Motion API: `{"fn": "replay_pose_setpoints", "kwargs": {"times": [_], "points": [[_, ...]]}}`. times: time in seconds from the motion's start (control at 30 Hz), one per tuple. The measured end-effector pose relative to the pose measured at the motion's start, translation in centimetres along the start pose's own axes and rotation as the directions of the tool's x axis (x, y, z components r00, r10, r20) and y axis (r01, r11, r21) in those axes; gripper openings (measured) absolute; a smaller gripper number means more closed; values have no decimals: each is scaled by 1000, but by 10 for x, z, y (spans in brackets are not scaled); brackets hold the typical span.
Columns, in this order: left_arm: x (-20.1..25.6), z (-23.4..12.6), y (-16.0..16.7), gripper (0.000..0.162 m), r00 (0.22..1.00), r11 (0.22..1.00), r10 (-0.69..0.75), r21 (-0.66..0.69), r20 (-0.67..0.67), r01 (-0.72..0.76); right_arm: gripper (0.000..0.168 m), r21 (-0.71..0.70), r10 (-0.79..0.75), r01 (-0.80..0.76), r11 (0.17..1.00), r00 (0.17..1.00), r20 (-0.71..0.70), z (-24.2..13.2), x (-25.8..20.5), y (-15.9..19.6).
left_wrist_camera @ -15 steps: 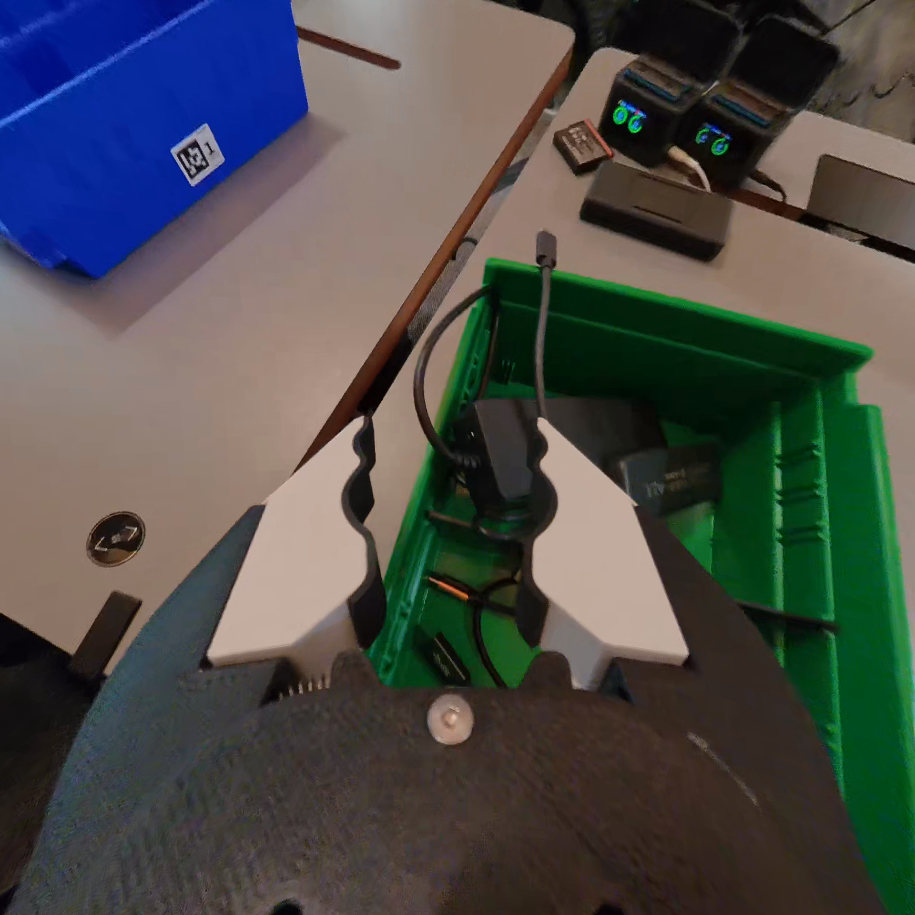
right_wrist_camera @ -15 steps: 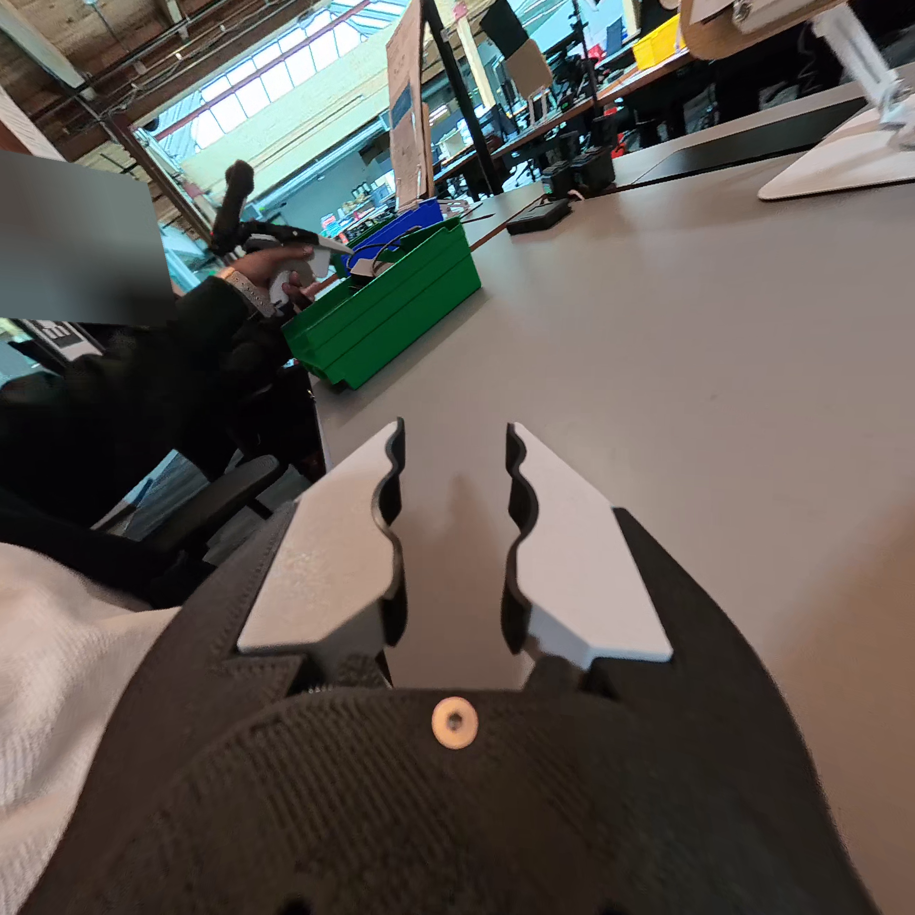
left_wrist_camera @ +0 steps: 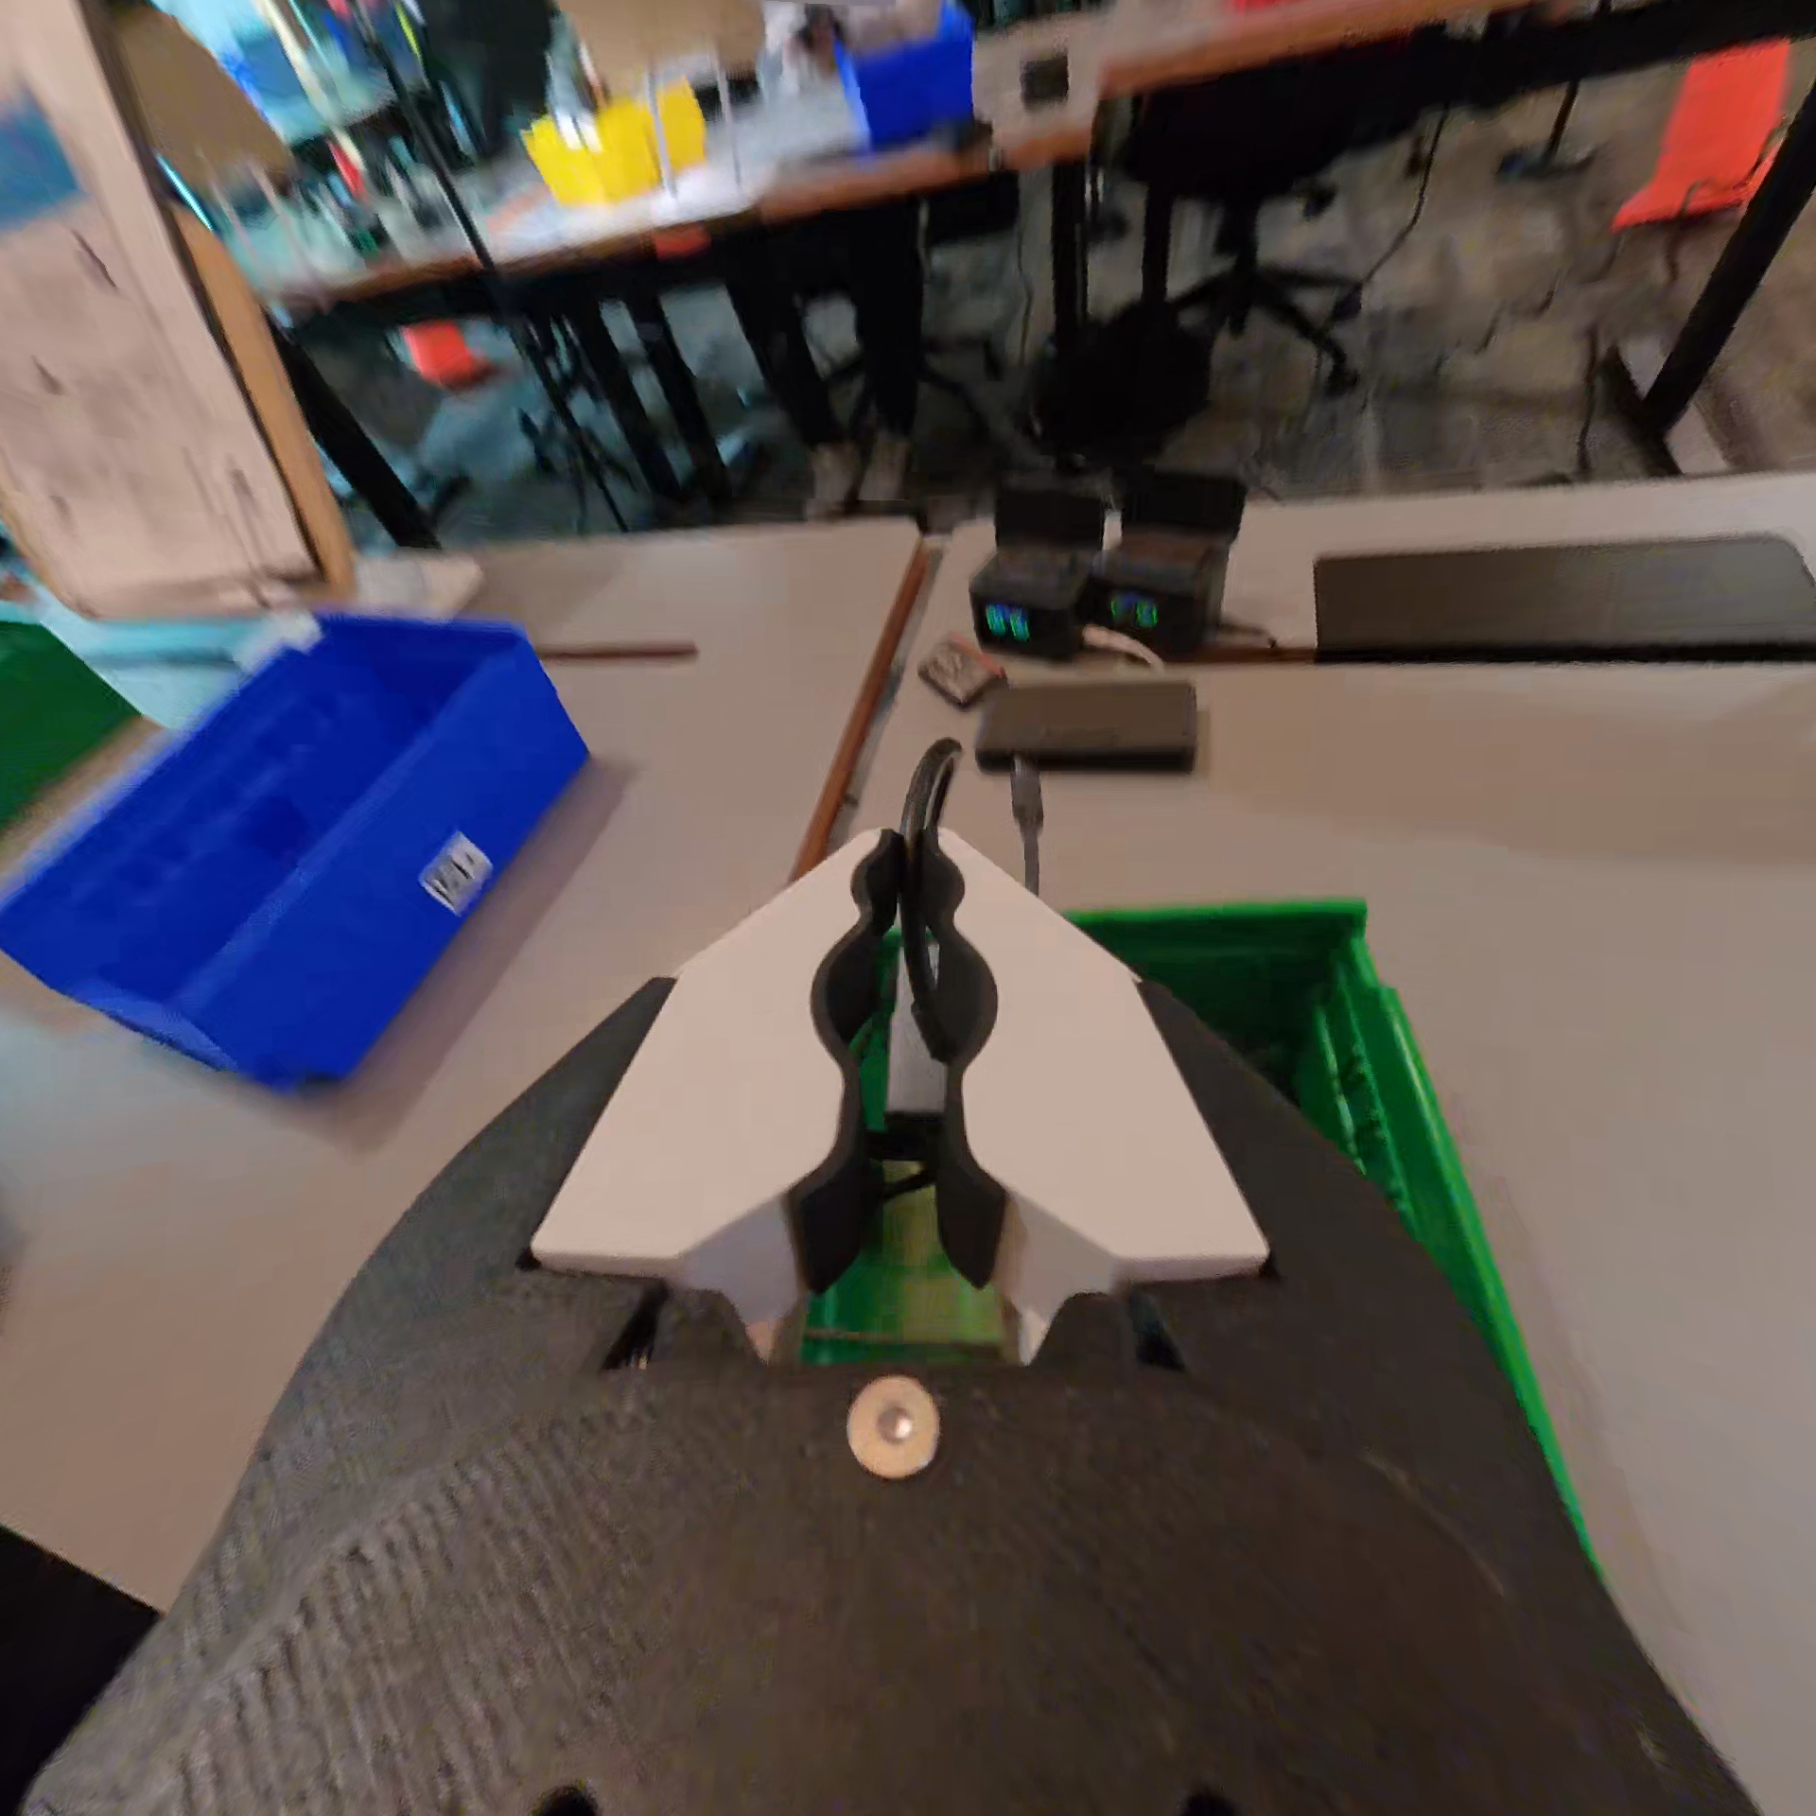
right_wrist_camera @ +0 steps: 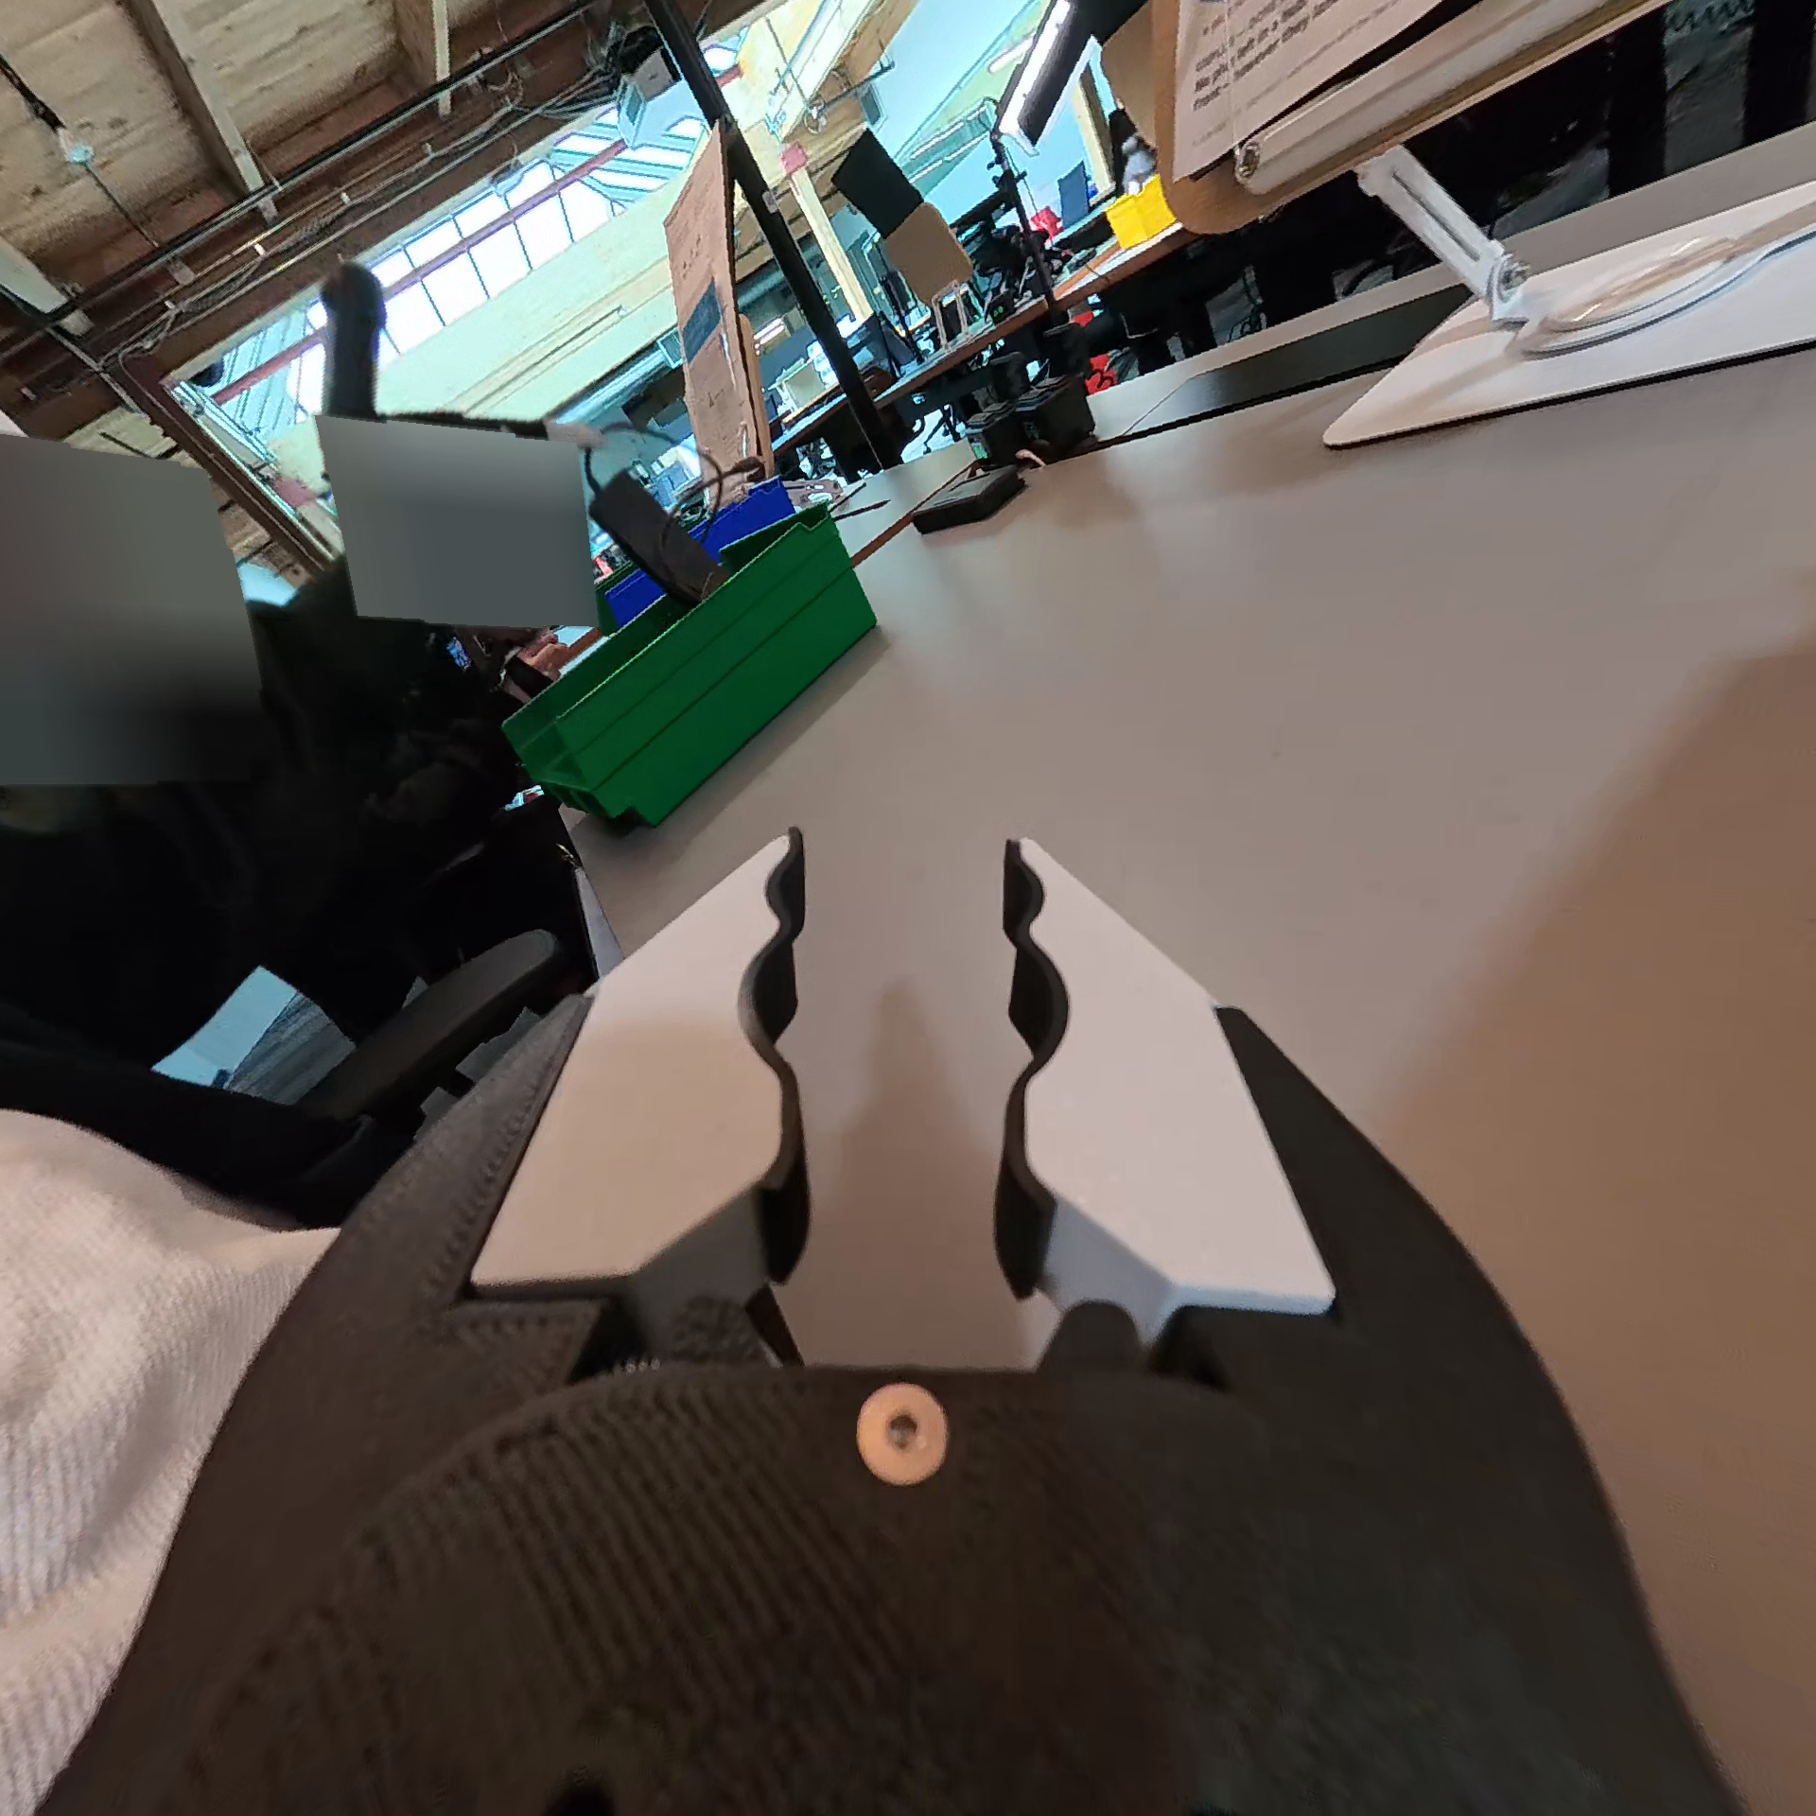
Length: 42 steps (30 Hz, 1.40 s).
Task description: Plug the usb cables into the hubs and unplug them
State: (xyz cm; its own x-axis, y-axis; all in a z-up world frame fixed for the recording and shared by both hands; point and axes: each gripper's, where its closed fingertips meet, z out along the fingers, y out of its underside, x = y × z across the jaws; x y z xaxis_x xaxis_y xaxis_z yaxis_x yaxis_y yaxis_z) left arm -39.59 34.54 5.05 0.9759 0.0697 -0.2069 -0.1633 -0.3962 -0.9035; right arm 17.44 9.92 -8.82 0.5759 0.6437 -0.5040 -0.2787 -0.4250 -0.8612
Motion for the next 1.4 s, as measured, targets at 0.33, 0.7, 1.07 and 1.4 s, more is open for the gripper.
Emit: {"fn": "replay_pose_setpoints", "kwargs": {"times": [0.33, 0.7, 1.07, 1.4], "points": [[2, -118, -172, 2, 972, 907, 176, 358, 153, -221, 40, -7, 11, -11, 1000, 997, 75, 6, -11, -3], [174, -234, -219, 2, 930, 816, 273, 572, -246, -89, 40, -22, -62, 66, 998, 986, 156, 9, -35, -4], [391, -231, -106, 1, 643, 891, 216, 417, -735, 178, 50, 12, -586, 586, 810, 810, 7, 13, -76, 1], [518, -239, -23, 0, 332, 952, -41, 63, -943, 299, 103, -142, -637, 639, 756, 669, -383, 27, -12, -21]]}}
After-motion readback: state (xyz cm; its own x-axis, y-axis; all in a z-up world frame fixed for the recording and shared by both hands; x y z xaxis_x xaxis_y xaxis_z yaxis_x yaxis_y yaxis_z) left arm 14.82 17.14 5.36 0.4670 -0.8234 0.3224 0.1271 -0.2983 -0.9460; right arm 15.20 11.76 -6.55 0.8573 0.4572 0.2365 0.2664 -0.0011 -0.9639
